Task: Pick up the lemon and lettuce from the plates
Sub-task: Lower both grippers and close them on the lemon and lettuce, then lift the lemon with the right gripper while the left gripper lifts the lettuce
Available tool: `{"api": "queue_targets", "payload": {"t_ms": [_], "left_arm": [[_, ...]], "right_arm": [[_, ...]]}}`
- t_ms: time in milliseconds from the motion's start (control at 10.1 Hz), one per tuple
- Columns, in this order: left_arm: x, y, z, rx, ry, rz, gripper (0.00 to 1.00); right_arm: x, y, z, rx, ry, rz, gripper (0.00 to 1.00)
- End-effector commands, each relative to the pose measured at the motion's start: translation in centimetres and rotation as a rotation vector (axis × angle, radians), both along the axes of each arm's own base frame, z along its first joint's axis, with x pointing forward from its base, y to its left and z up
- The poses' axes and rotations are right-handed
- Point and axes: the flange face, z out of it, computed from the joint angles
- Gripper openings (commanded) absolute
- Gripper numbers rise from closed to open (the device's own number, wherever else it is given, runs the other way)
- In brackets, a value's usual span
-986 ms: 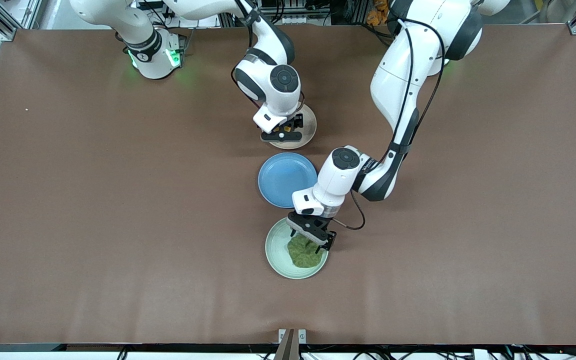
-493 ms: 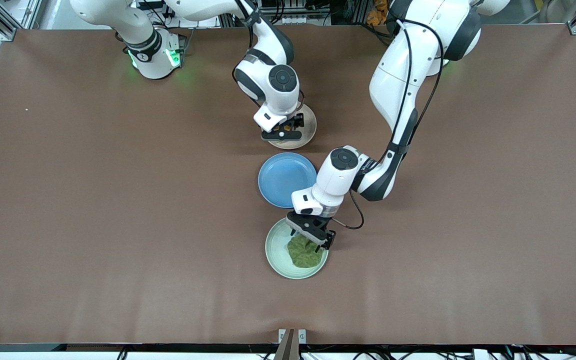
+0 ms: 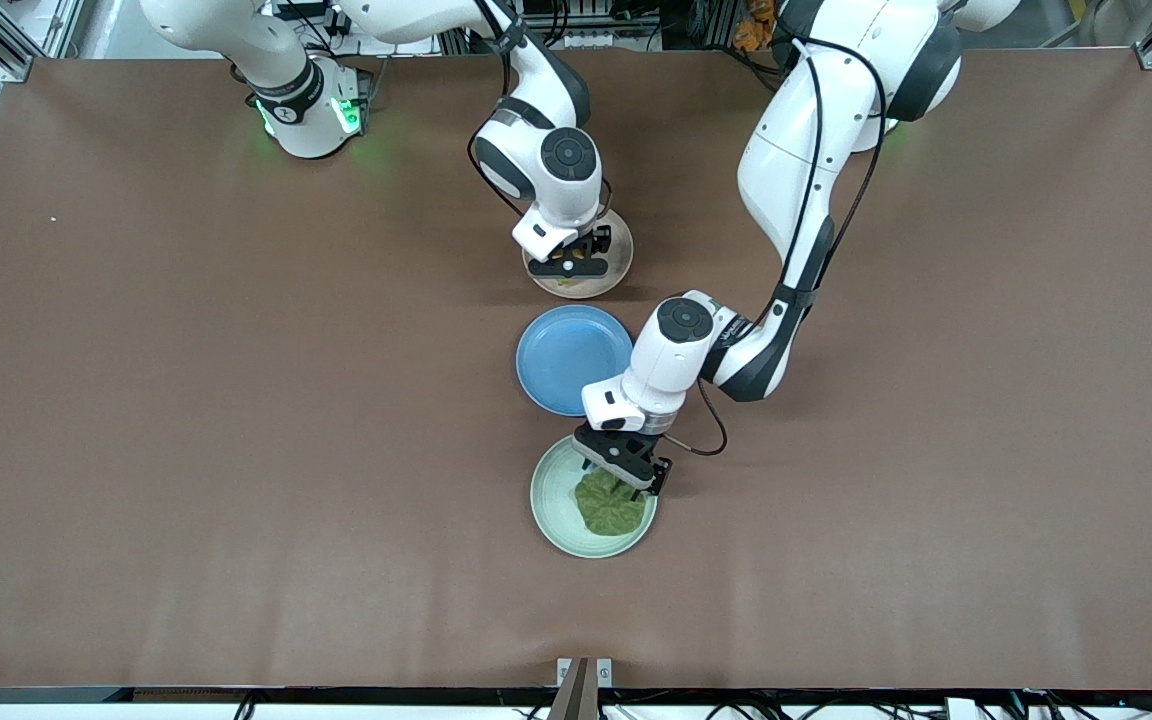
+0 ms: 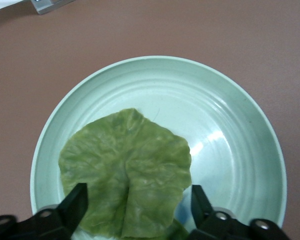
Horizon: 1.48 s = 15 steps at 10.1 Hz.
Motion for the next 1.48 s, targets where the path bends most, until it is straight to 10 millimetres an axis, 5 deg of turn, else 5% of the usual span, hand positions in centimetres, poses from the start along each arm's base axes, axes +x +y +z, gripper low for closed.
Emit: {"api": "queue_targets", "payload": {"t_ms": [0, 99, 296, 690, 986, 1380], "left_arm": [[0.2, 0.0, 0.2, 0.006, -0.001, 0.017, 0.45], [0.1, -0.1, -0.1, 0.008, 0.003, 0.018, 0.26], [0.2, -0.1, 0.2, 0.005, 0.001, 0.019, 0.20], [0.4, 0.6, 0.0, -0.009, 0.019, 0.054, 0.07], [1.2, 0.9, 2.3, -0.104, 0.097, 0.227, 0.00], [2.8, 2.5, 10.5, -0.196, 0.200, 0.385, 0.00]], "right_arm": [[-0.7, 0.6, -0.1, 0.002, -0.003, -0.017, 0.37], [-0.3, 0.5, 0.4, 0.002, -0.006, -0.049, 0.20], [0.5, 0.7, 2.1, 0.017, -0.017, -0.063, 0.00], [4.5, -1.5, 6.4, 0.028, -0.009, -0.040, 0.00], [10.0, -6.8, 8.3, 0.074, 0.053, 0.013, 0.00], [19.5, -17.4, 10.1, 0.128, 0.075, 0.055, 0.00]]}}
